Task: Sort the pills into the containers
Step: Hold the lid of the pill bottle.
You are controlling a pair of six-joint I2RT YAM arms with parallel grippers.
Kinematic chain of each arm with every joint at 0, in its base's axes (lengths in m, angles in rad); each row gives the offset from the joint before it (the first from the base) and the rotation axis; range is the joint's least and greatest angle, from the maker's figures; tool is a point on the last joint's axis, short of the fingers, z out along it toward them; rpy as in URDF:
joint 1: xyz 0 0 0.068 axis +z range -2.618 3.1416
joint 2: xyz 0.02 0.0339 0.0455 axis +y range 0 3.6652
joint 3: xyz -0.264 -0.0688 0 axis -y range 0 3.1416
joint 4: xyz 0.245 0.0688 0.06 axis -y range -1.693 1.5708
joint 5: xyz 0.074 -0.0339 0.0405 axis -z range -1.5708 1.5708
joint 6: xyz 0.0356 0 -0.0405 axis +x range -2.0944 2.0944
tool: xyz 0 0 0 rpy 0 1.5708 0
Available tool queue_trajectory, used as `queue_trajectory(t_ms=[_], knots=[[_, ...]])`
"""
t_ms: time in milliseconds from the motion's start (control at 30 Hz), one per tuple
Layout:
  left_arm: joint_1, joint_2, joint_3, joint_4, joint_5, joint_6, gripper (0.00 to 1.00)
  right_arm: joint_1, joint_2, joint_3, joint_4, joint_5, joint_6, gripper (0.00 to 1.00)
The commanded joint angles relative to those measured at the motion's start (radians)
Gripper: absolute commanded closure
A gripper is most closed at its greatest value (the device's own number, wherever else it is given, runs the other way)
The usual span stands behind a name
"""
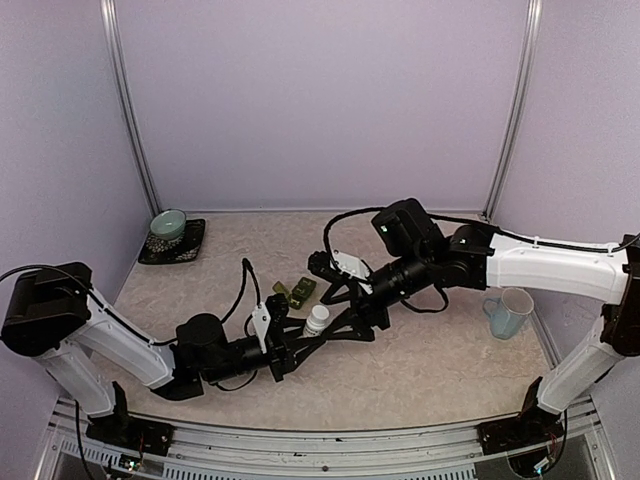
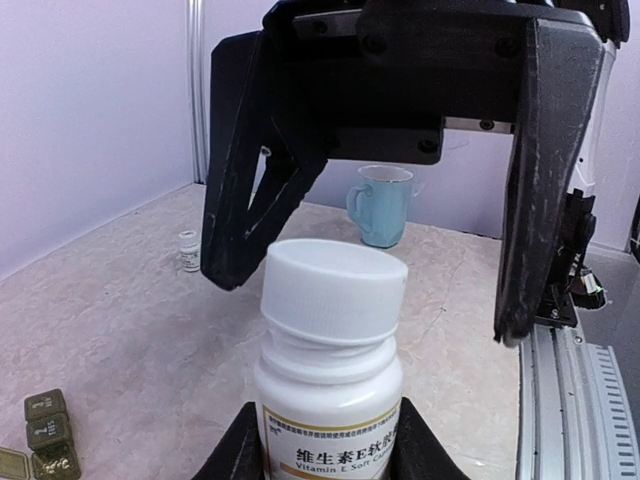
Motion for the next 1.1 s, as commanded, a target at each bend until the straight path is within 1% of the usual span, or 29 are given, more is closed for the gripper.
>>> queue_trajectory(t_ms=[0, 133, 200, 300, 433, 600, 900, 1067], knots=[[-0.007, -0.045, -0.022, 0.037, 0.084, -0.029, 0.71, 0.004, -0.066, 0.017, -0.098, -0.002, -0.08, 0.22], [-0.009, -0.063, -0.026, 0.022, 0.143, -0.045, 0.71, 0.004, -0.106, 0.022, -0.121, -0.019, -0.116, 0.23], [-0.009, -0.07, -0.02, 0.0, 0.166, -0.045, 0.71, 0.006, -0.117, 0.033, -0.134, -0.033, -0.136, 0.25], [-0.008, -0.075, -0.011, -0.03, 0.195, -0.051, 0.71, 0.012, -0.126, 0.036, -0.119, -0.064, -0.154, 0.26], [-0.009, -0.077, 0.002, -0.062, 0.232, -0.063, 0.71, 0.033, -0.115, 0.05, -0.104, -0.064, -0.17, 0.29], [-0.009, -0.082, 0.001, -0.061, 0.235, -0.075, 0.71, 0.065, -0.081, 0.075, -0.113, -0.027, -0.186, 0.31], [-0.009, -0.088, 0.003, -0.065, 0.236, -0.077, 0.71, 0.083, -0.035, 0.08, -0.138, 0.016, -0.196, 0.34], [-0.009, -0.094, 0.004, -0.072, 0.234, -0.074, 0.71, 0.083, -0.03, 0.083, -0.134, 0.024, -0.196, 0.4]])
